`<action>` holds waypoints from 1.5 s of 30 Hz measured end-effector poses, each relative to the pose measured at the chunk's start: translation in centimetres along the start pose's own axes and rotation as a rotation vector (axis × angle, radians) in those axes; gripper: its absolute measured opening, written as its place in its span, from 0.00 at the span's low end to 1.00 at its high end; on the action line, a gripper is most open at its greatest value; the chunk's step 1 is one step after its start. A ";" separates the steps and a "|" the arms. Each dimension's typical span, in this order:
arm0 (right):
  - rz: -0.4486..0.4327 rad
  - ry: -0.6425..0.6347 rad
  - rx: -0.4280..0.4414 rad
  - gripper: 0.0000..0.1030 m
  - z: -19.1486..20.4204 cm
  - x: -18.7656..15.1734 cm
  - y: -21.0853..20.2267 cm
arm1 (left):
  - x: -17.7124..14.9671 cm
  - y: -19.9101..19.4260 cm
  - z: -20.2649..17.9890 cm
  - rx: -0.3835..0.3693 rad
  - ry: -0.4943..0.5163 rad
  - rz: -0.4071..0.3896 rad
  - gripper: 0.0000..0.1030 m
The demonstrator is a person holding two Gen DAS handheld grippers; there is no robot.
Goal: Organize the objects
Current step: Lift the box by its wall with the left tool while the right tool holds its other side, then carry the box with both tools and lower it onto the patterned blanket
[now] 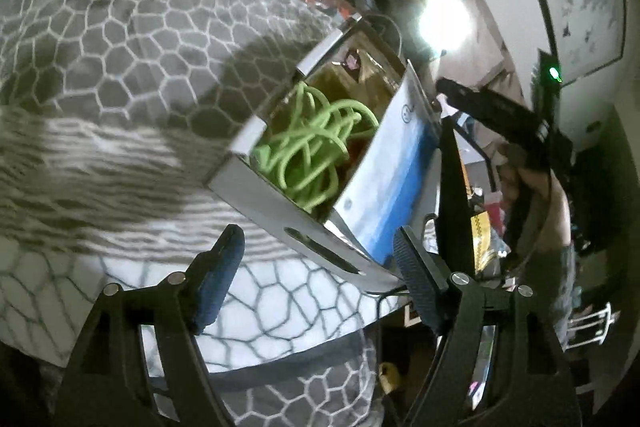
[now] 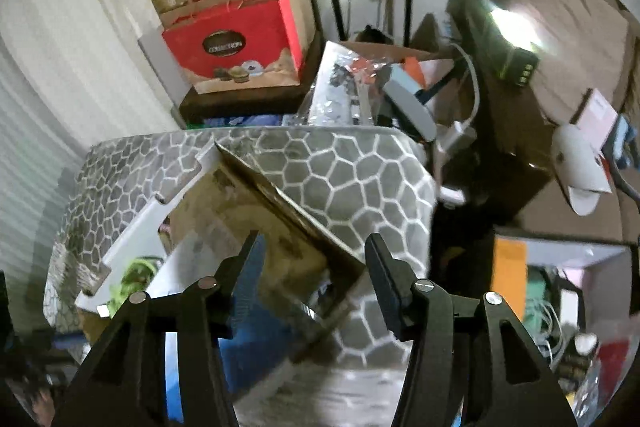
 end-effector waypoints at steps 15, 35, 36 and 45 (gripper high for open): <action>0.148 -0.092 -0.026 0.27 1.2 1.8 6.1 | -0.8 4.7 -0.6 -0.019 -0.092 -0.028 0.68; 0.156 0.010 0.025 0.19 1.0 0.2 3.5 | 3.5 3.1 2.1 -0.006 -0.089 0.002 0.63; 0.153 0.011 0.029 0.18 0.9 0.2 3.4 | 3.5 3.6 2.3 -0.039 -0.086 0.023 0.63; 0.205 0.000 -0.006 0.17 0.1 -0.3 6.0 | 3.2 4.8 2.1 -0.045 -0.086 0.007 0.59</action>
Point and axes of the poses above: each gripper's, at about its wrist camera, not at the fingertips, and y roughly the way its jaws point, z to its left, x to its top, the point moved 1 cm from there along y, roughly the way its jaws point, and after that the axes turned 10 degrees about y, right-handed, at the moved point
